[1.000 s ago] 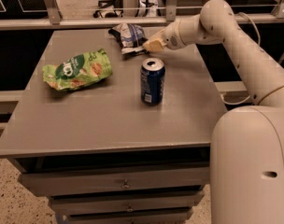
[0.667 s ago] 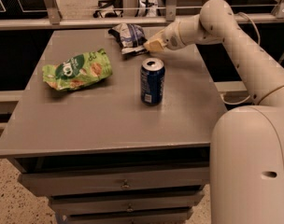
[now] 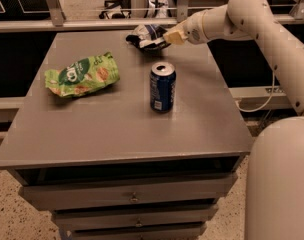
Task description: Move blue chip bag near pepsi can
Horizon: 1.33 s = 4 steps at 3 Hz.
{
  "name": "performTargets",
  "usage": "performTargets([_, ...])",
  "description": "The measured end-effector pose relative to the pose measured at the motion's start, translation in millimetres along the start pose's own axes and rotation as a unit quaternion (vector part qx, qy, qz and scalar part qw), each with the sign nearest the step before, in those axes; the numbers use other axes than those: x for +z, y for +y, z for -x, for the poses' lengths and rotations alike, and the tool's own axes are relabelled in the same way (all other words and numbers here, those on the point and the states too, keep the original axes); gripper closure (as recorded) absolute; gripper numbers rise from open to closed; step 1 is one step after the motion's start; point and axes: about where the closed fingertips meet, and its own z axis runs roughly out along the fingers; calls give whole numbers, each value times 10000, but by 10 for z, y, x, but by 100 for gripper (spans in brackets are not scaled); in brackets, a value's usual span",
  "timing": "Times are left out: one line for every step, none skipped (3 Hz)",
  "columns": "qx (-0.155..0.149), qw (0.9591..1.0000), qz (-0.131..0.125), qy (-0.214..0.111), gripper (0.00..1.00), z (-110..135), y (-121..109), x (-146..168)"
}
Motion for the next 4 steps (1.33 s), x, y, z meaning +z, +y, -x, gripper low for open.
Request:
performTargets([-42,9993,-334,-173,100,231,-66,-395])
performTargets([-85,9975,-672,-210,100,377,-118,-833])
performTargets([-73,9941,-1066,-189,100,449,-144,-1263])
performTargets([15,9892,-1460,-85,100,399,-141,-1682])
